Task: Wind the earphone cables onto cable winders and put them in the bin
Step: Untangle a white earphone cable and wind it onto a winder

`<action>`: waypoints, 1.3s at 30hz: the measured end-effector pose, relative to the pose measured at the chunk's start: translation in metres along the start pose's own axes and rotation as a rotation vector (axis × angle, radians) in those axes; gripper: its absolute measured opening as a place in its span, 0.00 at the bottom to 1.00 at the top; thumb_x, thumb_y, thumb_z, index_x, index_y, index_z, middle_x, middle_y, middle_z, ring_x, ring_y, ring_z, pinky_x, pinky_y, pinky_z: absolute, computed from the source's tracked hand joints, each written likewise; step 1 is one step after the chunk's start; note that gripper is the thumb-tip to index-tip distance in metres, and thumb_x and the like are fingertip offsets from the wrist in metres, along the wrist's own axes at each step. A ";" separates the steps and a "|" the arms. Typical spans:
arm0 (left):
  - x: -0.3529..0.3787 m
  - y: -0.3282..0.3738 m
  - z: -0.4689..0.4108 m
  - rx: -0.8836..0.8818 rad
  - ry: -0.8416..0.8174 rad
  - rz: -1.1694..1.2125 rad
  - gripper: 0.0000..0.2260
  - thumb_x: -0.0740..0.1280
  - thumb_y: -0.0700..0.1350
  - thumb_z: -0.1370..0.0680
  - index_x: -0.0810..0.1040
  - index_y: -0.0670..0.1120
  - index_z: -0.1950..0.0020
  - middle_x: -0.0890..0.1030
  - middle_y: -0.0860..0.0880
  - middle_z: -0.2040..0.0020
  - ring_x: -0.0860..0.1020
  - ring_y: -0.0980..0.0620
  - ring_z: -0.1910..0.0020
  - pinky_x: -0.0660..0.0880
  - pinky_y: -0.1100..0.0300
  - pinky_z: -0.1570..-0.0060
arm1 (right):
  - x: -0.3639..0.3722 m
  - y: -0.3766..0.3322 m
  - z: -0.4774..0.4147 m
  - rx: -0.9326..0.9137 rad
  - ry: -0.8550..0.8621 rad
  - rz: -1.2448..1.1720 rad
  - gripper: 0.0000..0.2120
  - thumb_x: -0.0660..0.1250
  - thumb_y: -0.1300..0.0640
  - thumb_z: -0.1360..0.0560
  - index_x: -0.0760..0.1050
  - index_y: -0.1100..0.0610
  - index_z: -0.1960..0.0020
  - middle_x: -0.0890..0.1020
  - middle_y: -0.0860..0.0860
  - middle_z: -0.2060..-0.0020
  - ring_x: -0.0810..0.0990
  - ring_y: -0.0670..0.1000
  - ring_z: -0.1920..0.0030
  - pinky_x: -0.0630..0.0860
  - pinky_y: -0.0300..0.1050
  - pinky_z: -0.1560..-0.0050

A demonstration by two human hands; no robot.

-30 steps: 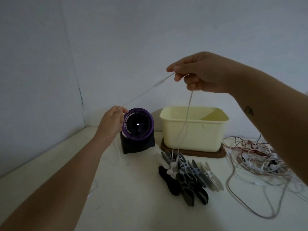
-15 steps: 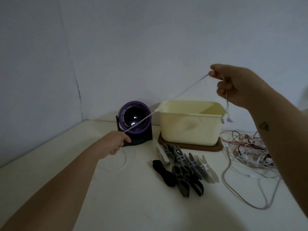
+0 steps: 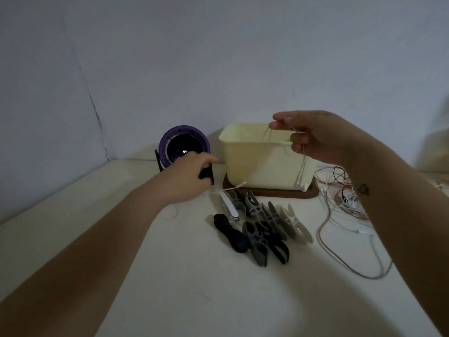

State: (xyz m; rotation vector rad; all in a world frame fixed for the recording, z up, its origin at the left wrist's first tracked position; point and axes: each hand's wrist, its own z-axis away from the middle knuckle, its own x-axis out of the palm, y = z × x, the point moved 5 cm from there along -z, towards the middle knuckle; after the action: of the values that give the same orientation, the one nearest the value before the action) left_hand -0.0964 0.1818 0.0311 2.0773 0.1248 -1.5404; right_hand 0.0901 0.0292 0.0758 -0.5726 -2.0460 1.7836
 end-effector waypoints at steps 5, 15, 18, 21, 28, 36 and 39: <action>0.037 0.088 -0.007 0.297 -0.158 0.020 0.12 0.59 0.40 0.19 0.79 0.51 0.42 0.78 0.61 0.49 0.75 0.67 0.55 0.69 0.77 0.57 | -0.007 0.011 -0.002 -0.004 0.016 0.007 0.10 0.59 0.61 0.20 0.78 0.57 0.45 0.84 0.48 0.54 0.64 0.43 0.73 0.68 0.35 0.68; 0.112 0.129 -0.044 0.398 -0.495 -0.371 0.29 0.57 0.27 0.24 0.74 0.54 0.32 0.67 0.47 0.26 0.71 0.47 0.34 0.70 0.60 0.50 | -0.027 0.026 -0.006 -0.013 0.040 -0.071 0.10 0.59 0.62 0.21 0.79 0.58 0.48 0.84 0.49 0.56 0.63 0.44 0.73 0.66 0.36 0.68; 0.113 0.132 -0.051 0.373 -0.511 -0.414 0.28 0.58 0.26 0.24 0.73 0.51 0.30 0.63 0.47 0.25 0.71 0.46 0.35 0.68 0.61 0.53 | -0.034 0.024 -0.007 -0.028 0.053 -0.089 0.10 0.59 0.63 0.21 0.79 0.58 0.48 0.84 0.50 0.56 0.63 0.44 0.74 0.66 0.37 0.67; 0.116 0.132 -0.056 0.392 -0.533 -0.433 0.24 0.59 0.29 0.23 0.75 0.51 0.32 0.70 0.45 0.30 0.75 0.46 0.40 0.69 0.60 0.54 | -0.037 0.022 -0.008 -0.048 0.049 -0.090 0.10 0.59 0.63 0.21 0.79 0.58 0.49 0.85 0.49 0.57 0.63 0.44 0.74 0.65 0.37 0.66; 0.083 0.123 -0.052 0.342 -0.503 -0.243 0.10 0.58 0.51 0.18 0.75 0.51 0.40 0.78 0.50 0.45 0.74 0.53 0.55 0.70 0.59 0.57 | -0.052 0.009 -0.006 -0.125 0.097 -0.048 0.10 0.60 0.65 0.22 0.80 0.59 0.48 0.85 0.51 0.56 0.67 0.45 0.73 0.69 0.38 0.65; 0.035 0.085 -0.051 -0.013 -0.202 0.700 0.11 0.56 0.43 0.17 0.76 0.55 0.44 0.77 0.49 0.61 0.76 0.57 0.69 0.79 0.59 0.61 | -0.049 -0.010 0.008 -0.149 0.009 0.080 0.12 0.57 0.66 0.21 0.79 0.59 0.47 0.84 0.53 0.52 0.82 0.50 0.62 0.80 0.42 0.56; 0.044 0.086 -0.056 -0.005 -0.293 0.726 0.11 0.56 0.42 0.17 0.76 0.53 0.41 0.82 0.47 0.58 0.70 0.57 0.74 0.74 0.64 0.70 | -0.040 -0.007 0.011 -0.141 -0.008 0.107 0.12 0.58 0.66 0.21 0.79 0.59 0.46 0.84 0.54 0.51 0.82 0.50 0.62 0.79 0.40 0.58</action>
State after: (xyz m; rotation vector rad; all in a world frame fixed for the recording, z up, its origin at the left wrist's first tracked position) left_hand -0.0007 0.1246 0.0339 1.5919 -0.6578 -1.3337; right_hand 0.1179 -0.0018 0.0805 -0.7293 -2.1972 1.7108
